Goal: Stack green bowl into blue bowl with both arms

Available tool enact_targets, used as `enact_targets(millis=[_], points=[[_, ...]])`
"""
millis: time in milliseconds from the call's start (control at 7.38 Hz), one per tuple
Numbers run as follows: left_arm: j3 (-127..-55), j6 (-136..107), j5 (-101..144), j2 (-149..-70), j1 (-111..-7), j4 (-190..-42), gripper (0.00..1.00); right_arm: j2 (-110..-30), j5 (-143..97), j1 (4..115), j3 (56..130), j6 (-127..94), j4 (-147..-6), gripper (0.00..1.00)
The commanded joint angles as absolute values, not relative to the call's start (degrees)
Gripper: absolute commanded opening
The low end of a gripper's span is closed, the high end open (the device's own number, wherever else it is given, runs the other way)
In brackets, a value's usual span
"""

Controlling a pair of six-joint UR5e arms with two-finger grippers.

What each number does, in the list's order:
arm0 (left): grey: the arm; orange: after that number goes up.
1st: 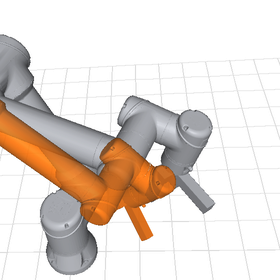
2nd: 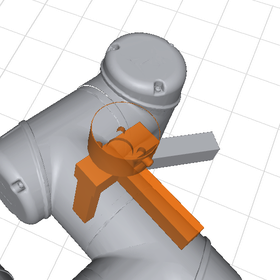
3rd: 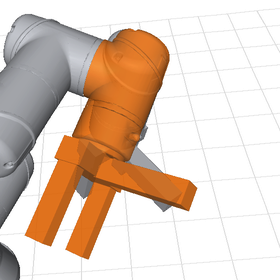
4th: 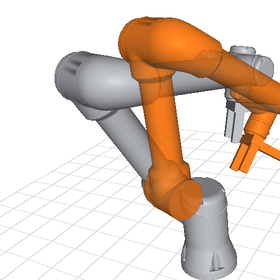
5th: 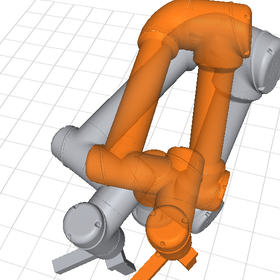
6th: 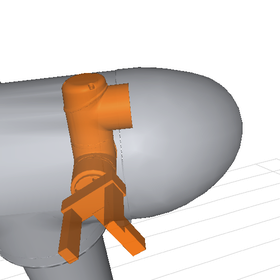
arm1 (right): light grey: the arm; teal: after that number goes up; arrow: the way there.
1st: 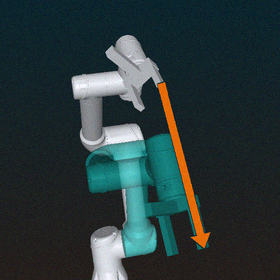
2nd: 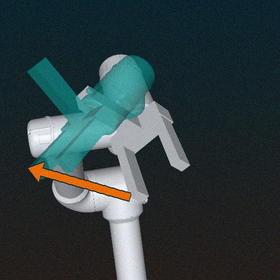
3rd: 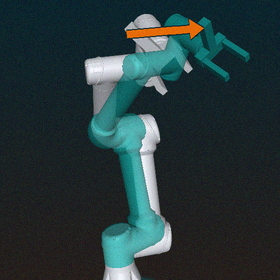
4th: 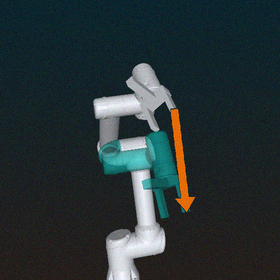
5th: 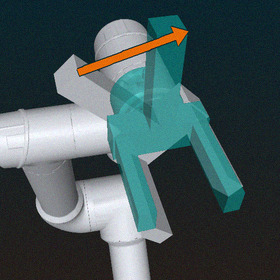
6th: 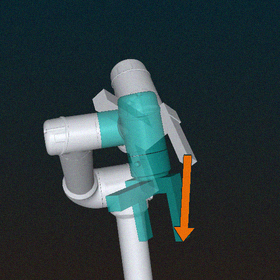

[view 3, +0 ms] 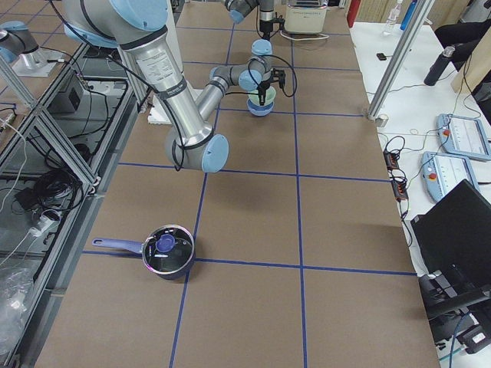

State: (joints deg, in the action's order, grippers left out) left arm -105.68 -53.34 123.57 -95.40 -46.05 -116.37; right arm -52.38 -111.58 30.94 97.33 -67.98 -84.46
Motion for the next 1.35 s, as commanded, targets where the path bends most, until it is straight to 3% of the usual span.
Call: enact_targets(millis=[0, 135, 271, 406, 677, 813, 948, 1219], points=[[-105.6, -53.3, 123.6, -95.4, -46.1, -116.4, 0.97, -52.2, -111.5, 30.9, 97.1, -67.9, -84.5, 0.16], [-105.6, -53.3, 123.6, -95.5, -46.1, -116.4, 0.97, -52.2, -111.5, 30.9, 97.1, -67.9, -84.5, 0.44], [-105.6, -53.3, 123.6, -95.5, -46.1, -116.4, 0.97, -52.1, -111.5, 30.9, 97.1, -67.9, -84.5, 0.59], [-105.6, -53.3, 123.6, -95.5, -46.1, -116.4, 0.97, -52.1, -111.5, 30.9, 97.1, -67.9, -84.5, 0.64], [-105.6, -53.4, 123.6, -95.6, -46.1, -116.4, 0.97, -52.0, -111.5, 30.9, 97.1, -67.9, -84.5, 0.66], [-105.6, -53.6, 123.6, -95.7, -46.1, -116.4, 0.97, -51.9, -111.5, 31.0, 97.6, -67.9, -84.5, 0.72], [-105.8, -53.6, 124.5, -95.9, -47.0, -116.2, 0.97, -51.7, -112.1, 32.2, 99.1, -68.0, -84.5, 1.00], [-105.6, -52.4, 132.4, -95.6, -53.5, -115.8, 0.97, -53.2, -121.0, 40.0, 100.3, -67.9, -84.2, 1.00]])
